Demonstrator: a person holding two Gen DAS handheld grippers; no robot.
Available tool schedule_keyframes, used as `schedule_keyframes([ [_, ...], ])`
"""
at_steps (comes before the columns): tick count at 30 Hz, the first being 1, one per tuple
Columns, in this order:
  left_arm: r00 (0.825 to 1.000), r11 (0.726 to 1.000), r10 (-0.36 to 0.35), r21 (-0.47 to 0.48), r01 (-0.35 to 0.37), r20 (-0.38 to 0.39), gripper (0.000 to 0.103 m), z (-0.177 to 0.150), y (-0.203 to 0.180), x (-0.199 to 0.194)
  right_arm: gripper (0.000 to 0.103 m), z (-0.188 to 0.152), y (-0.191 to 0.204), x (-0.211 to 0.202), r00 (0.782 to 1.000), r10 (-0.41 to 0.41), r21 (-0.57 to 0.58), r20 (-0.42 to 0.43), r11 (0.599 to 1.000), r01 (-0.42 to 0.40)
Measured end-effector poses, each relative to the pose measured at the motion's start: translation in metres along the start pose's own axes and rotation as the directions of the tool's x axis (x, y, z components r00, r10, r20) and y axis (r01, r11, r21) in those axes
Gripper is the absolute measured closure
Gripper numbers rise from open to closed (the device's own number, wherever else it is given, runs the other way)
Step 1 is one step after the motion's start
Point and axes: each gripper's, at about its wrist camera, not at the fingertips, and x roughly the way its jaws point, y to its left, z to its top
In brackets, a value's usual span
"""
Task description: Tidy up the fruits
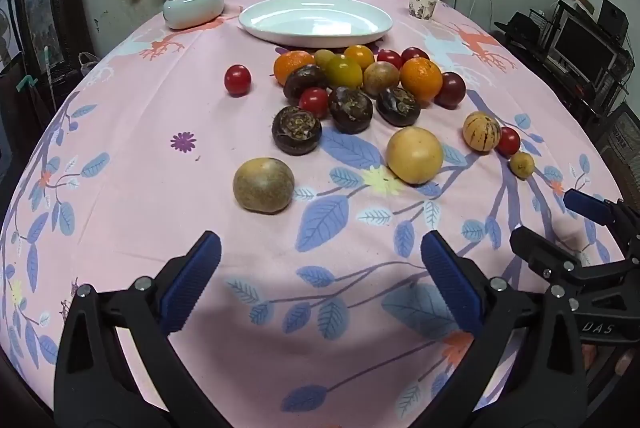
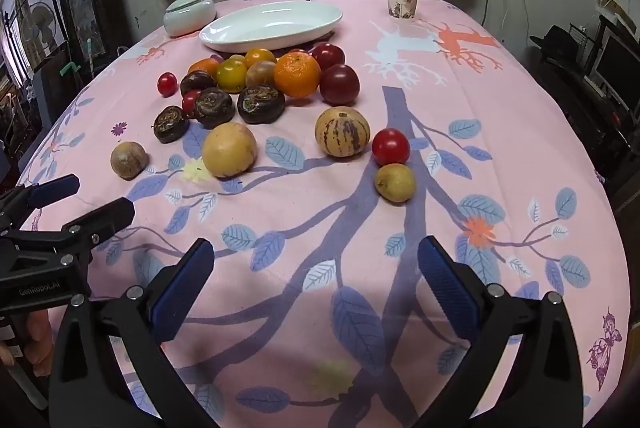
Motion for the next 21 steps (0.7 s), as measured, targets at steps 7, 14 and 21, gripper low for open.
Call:
schedule_keyframes([
  [7, 1.000, 1.000, 0.013, -0.021, -0.013, 0.014, 0.002, -0.002, 0.000, 0.006, 0.001, 0.000, -0.003, 0.006, 1.000, 0.014, 0.015, -0.016, 1.000, -0.014],
  [14, 1.000, 1.000, 0.003, -0.020, -0.003, -0.005, 0.002, -0.004, -0.002, 0.012, 0.001, -0.003, -0.001, 0.010, 1.000, 0.000, -0.004, -0.015, 1.000, 0.000],
  [21, 1.000, 0.999, -0.005, -0.041, 0.005, -0.005, 0.002, -0.004, 0.001, 0.013, 0.001, 0.000, 0.000, 0.010, 1.000, 0.000, -0.007, -0.021, 1.000, 0.000],
])
